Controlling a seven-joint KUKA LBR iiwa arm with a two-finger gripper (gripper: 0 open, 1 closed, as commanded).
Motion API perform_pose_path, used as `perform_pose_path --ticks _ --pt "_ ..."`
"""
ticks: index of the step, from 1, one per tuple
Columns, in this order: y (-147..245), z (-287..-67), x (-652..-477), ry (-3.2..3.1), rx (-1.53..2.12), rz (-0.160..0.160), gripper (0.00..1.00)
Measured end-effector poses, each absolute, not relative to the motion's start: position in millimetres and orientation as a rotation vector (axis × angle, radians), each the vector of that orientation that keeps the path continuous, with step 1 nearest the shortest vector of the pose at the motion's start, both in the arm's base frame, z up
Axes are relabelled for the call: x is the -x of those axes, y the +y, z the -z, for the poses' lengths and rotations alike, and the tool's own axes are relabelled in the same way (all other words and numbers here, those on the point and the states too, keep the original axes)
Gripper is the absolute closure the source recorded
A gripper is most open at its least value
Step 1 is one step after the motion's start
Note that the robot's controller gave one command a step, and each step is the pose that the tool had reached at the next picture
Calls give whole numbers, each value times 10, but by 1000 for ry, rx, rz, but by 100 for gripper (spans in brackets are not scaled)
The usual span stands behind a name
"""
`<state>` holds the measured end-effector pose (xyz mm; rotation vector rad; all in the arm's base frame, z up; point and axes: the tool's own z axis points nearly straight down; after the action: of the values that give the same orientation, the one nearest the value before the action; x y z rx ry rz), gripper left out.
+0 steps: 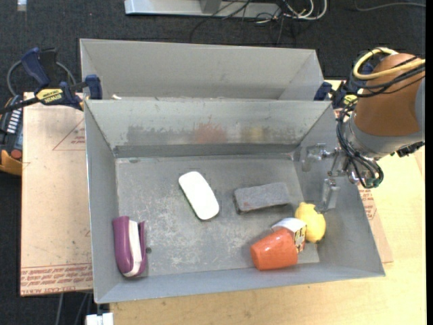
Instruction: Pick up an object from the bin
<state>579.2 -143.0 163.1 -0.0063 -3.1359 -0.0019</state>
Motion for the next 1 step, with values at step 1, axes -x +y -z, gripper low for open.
perform_pose_path --ticks 1 --pt "-1421 -1677 -5810 -3143 0 0 0"
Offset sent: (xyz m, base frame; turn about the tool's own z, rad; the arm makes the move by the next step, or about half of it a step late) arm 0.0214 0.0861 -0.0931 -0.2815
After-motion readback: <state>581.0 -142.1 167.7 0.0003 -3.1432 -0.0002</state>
